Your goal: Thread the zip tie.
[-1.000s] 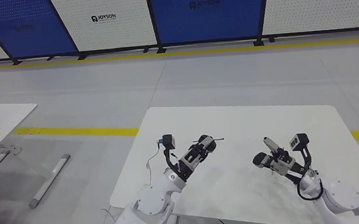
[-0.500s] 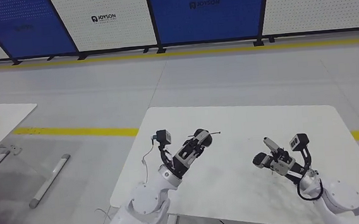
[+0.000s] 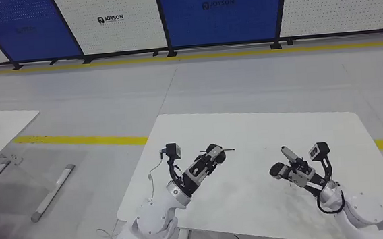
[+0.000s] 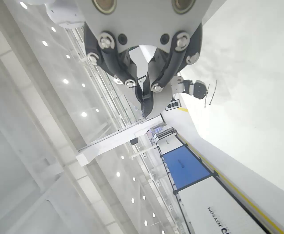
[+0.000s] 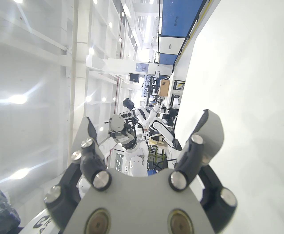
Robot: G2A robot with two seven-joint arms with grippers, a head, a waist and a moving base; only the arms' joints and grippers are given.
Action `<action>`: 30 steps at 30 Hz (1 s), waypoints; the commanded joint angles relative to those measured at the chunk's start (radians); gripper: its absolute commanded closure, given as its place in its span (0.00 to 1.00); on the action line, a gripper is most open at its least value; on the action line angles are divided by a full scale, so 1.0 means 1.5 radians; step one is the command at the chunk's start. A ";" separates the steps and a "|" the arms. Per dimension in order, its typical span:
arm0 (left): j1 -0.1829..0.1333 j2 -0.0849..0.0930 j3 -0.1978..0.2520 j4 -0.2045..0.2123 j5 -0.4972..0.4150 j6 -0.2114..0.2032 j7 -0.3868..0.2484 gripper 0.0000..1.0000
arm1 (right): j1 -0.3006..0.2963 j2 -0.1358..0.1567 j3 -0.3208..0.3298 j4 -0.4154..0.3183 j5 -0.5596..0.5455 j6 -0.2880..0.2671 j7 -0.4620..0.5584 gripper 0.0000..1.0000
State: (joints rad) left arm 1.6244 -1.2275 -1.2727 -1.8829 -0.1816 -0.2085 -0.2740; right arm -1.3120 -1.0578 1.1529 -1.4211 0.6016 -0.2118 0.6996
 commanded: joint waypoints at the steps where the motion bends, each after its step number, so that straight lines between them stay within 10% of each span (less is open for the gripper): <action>1: -0.012 -0.001 0.010 0.042 -0.002 0.009 0.002 1.00 | 0.000 0.000 0.000 0.000 0.000 0.000 0.000 0.00; 12: -0.079 -0.010 0.066 0.191 0.010 0.046 0.012 1.00 | 0.000 0.000 0.000 0.000 0.000 0.000 0.000 0.00; 22: -0.079 -0.010 0.066 0.190 0.010 0.046 0.013 1.00 | 0.000 0.000 0.000 0.000 0.000 0.000 0.000 0.00; 30: -0.036 -0.003 0.037 0.057 0.033 0.005 0.034 1.00 | 0.000 0.000 0.000 0.000 0.000 0.000 0.000 0.00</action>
State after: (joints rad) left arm 1.5563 -1.2344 -1.2046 -1.7595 -0.1354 -0.1920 -0.2275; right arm -1.3120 -1.0578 1.1529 -1.4211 0.6016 -0.2118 0.6996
